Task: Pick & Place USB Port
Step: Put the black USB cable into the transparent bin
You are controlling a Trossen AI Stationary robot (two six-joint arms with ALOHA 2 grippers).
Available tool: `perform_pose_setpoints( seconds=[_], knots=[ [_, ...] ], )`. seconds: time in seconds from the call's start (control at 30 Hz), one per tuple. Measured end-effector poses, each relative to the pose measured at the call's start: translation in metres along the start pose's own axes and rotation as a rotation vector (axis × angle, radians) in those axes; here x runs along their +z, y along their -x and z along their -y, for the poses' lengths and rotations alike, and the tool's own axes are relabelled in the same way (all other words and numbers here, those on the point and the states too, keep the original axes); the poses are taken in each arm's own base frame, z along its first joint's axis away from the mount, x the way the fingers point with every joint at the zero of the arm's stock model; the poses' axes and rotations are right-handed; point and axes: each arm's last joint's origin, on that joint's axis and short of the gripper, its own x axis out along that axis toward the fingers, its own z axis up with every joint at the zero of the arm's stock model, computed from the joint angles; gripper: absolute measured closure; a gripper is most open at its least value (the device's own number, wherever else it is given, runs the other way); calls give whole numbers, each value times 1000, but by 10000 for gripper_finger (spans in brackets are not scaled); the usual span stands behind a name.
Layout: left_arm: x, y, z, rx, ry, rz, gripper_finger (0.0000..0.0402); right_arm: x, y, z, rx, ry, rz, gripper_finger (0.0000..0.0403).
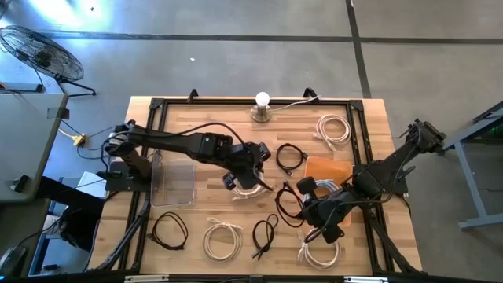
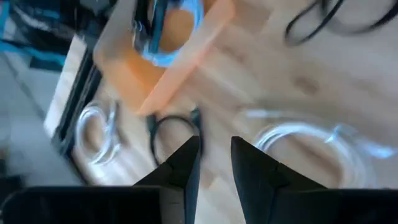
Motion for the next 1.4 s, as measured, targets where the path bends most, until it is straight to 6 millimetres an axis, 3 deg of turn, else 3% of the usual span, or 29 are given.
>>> perform_pose_setpoints(
  seconds=[0.17, 0.53, 0.7, 1.0, 1.4],
  knots=[
    [0, -5, 2, -13, -19, -23, 299, 0, 0, 0, 2, -1, 5, 398],
    [3, -10, 0, 0, -35, 18, 210, 1, 0, 0, 5, 20, 9, 398],
    [10, -10, -1, -40, -44, 183, 206, 4, 0, -1, 21, 44, 41, 398],
    [19, -7, -13, 62, -42, 305, 206, 7, -1, 4, 47, 61, 73, 398],
    [25, -4, -9, -54, -147, 538, 206, 6, -2, 13, 41, 42, 55, 398]
  ],
)
